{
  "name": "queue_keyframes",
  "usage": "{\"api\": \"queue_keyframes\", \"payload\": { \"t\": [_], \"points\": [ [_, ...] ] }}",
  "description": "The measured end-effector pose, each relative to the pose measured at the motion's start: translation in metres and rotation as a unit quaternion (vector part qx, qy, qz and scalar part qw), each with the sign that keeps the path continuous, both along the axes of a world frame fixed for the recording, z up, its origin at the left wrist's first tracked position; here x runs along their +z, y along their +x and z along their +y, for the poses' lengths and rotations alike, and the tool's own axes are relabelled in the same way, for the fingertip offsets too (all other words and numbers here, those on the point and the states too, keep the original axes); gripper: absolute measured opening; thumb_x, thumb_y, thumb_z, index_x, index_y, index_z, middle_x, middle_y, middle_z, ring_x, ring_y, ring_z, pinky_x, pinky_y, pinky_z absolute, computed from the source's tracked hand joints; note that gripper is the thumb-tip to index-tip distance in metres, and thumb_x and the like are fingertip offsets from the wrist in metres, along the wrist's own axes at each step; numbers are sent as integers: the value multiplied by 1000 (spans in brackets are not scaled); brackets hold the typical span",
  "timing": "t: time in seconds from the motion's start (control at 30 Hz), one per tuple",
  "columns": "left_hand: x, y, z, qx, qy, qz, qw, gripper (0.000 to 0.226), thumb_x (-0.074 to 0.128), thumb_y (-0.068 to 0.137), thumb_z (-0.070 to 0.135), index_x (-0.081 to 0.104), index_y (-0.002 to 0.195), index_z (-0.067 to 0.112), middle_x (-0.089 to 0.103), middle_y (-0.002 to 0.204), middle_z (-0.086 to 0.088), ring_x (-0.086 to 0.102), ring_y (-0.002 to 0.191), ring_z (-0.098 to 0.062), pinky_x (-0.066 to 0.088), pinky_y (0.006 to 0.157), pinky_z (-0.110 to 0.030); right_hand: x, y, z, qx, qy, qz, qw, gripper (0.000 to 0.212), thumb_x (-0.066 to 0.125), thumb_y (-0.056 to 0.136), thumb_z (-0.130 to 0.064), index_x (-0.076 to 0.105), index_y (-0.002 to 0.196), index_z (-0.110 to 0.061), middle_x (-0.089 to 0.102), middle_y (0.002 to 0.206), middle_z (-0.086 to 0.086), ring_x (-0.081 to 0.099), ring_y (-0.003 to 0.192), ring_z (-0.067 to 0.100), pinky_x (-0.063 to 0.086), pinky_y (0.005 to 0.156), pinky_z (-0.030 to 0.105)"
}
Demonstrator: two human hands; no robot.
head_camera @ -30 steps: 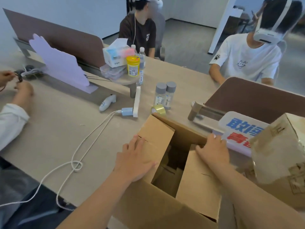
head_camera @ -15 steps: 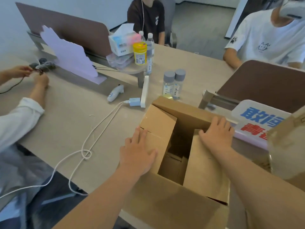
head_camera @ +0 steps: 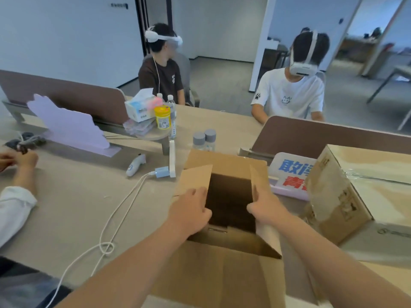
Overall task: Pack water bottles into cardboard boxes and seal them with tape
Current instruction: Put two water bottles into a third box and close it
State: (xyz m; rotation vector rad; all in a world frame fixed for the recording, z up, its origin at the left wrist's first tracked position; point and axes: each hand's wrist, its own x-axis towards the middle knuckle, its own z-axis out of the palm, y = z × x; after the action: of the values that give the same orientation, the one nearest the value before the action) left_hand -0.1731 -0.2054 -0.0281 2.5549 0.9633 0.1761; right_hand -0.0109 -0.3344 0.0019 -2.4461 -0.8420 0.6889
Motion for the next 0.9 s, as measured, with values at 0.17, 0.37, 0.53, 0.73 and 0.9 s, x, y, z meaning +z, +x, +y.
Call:
{"api": "queue_keyframes", "payload": {
  "t": [0.17,0.37,0.53,0.73,0.9],
  "points": [
    [33,-16,26,18,137,-62,988,48,53,89,16,48,136,27,43,144,2,38,133,-19,29,113,-35,39,33,-33,-17,-66,-101,993,31,48,94,-13,50,125,-12,60,106,7,54,90,18,47,81,27],
    [37,-28,45,14,287,281,916,46,47,92,23,48,138,21,10,160,-11,-2,146,-39,-4,112,-64,1,29,-55,10,-230,-324,918,55,49,88,-22,36,142,-21,24,150,12,18,140,36,23,115,48],
    [3,-44,55,115,188,352,910,71,26,95,60,25,150,15,18,157,-19,6,144,-44,-3,112,-62,-51,10,-41,0,-257,-210,943,66,30,93,-58,30,146,-19,14,158,9,8,143,38,9,117,53],
    [-35,-58,63,104,-40,256,960,59,42,98,40,27,148,12,45,143,-11,47,129,-28,39,105,-38,-76,2,-31,18,-237,-80,968,73,42,98,-32,-5,152,-20,-14,158,16,5,145,40,17,118,44],
    [-34,-45,58,79,-75,282,953,44,40,97,13,34,138,0,46,141,-16,47,129,-28,37,101,-28,-68,15,-34,14,-145,-5,989,67,40,96,-13,7,153,-20,3,161,5,23,144,22,23,117,35]
  ]
}}
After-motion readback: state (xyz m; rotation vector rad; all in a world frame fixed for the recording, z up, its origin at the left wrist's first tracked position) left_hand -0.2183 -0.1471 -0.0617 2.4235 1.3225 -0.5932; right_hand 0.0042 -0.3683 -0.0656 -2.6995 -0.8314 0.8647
